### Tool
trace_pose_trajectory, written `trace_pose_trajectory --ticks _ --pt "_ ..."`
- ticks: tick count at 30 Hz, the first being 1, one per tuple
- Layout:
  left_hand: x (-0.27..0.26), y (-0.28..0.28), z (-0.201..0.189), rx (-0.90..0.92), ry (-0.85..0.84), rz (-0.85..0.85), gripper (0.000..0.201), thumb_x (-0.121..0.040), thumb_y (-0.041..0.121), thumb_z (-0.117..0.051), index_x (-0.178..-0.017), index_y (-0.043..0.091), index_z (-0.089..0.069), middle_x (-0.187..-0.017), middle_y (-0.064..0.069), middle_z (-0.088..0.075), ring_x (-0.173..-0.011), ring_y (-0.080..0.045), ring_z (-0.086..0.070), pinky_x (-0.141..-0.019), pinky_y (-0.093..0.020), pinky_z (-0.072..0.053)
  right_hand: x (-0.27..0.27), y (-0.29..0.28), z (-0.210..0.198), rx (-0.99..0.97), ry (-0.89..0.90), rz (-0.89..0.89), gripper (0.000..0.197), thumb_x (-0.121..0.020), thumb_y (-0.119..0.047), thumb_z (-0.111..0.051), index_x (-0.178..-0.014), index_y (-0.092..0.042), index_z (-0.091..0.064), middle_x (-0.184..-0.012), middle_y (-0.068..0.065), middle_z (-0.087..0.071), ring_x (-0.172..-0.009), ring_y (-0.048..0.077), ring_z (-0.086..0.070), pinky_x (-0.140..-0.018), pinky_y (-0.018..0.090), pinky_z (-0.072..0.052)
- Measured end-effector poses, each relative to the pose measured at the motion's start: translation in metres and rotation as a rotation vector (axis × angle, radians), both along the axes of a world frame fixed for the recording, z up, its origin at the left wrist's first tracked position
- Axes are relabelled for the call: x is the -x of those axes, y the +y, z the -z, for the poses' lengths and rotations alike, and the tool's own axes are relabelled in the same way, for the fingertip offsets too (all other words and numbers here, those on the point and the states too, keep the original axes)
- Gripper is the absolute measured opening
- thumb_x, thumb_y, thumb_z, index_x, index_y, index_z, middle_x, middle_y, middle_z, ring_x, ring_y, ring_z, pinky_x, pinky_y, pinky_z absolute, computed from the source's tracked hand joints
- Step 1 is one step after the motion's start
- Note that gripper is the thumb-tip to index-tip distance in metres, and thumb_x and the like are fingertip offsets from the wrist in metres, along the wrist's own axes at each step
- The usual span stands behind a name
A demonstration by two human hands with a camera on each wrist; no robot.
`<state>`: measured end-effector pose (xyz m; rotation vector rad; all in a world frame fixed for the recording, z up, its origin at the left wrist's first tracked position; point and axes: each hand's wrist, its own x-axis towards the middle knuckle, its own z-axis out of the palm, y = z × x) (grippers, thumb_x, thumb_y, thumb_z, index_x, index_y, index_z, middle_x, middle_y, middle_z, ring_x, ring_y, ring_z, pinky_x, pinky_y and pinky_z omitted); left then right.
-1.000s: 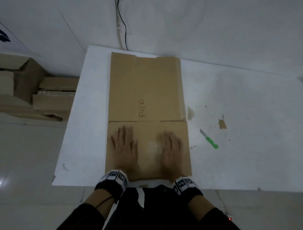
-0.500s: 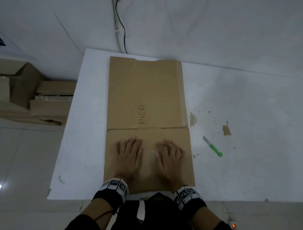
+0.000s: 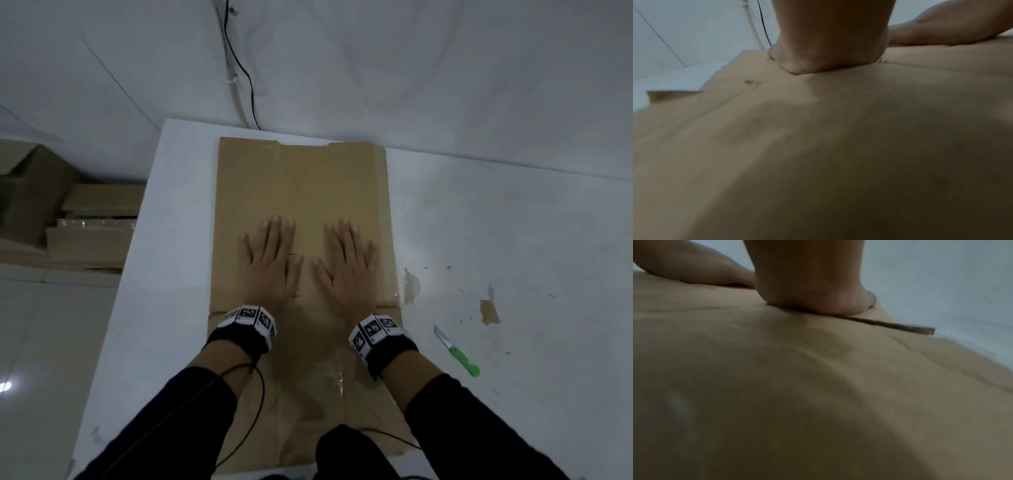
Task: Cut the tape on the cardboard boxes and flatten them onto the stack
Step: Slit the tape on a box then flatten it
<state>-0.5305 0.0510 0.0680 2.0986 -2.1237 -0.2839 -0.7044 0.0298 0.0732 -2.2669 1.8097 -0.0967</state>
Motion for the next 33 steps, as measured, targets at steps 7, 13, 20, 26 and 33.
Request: trace_pose_trajectory --ticks 7,13,20,26,33 --pt "-0.003 -0.017 -0.006 0.048 0.045 0.017 0.055 -0.101 0.043 -0.026 -0.151 0.020 -0.027 -0.148 -0.014 -0.039 -0.135 -0.032 -0.036 -0.114 -0.059 -0.016 0.003 -0.014 -0.007 -0.030 -0.032 -0.047 0.067 -0.099 -0.059 -0.014 -0.157 -0.025 -0.016 -0.164 0.004 -0.012 -0.152 0.022 -0.007 -0.119 0.058 -0.009" --pt "-0.018 -0.101 -0.004 0.001 0.112 -0.117 0.058 -0.099 0.049 -0.023 -0.153 0.028 -0.017 -0.159 -0.014 -0.016 -0.145 -0.039 -0.011 -0.115 -0.061 -0.002 -0.007 -0.115 -0.021 -0.147 -0.109 0.021 0.071 -0.098 -0.063 -0.029 -0.157 -0.030 -0.006 -0.165 0.004 0.005 -0.151 0.023 0.011 -0.119 0.058 0.005" --pt "-0.025 -0.136 -0.003 -0.057 0.043 -0.207 0.063 -0.096 0.058 -0.018 -0.153 0.037 -0.003 -0.162 -0.005 0.002 -0.148 -0.034 0.004 -0.110 -0.065 0.006 -0.003 -0.166 -0.020 -0.285 0.001 0.030 0.097 -0.074 -0.089 -0.034 -0.152 -0.047 0.005 -0.163 -0.002 0.020 -0.150 0.025 0.019 -0.111 0.067 0.013" --pt "-0.032 -0.134 -0.012 -0.130 0.120 -0.152 0.062 -0.099 0.053 -0.021 -0.154 0.029 -0.005 -0.162 -0.009 0.003 -0.147 -0.034 0.006 -0.113 -0.063 0.006 0.018 -0.166 -0.039 -0.379 -0.060 -0.040 0.079 -0.094 -0.061 -0.044 -0.155 -0.042 0.003 -0.163 -0.002 0.020 -0.150 0.022 0.017 -0.117 0.059 0.009" --pt "-0.017 0.004 -0.016 -0.050 0.057 -0.368 0.064 -0.099 0.047 -0.022 -0.154 0.015 -0.011 -0.156 -0.029 -0.010 -0.143 -0.047 -0.010 -0.113 -0.065 -0.008 0.062 -0.007 -0.024 -0.096 -0.099 0.088 0.068 -0.099 -0.057 -0.014 -0.158 -0.024 -0.007 -0.165 0.011 -0.004 -0.152 0.027 -0.001 -0.121 0.048 -0.002"
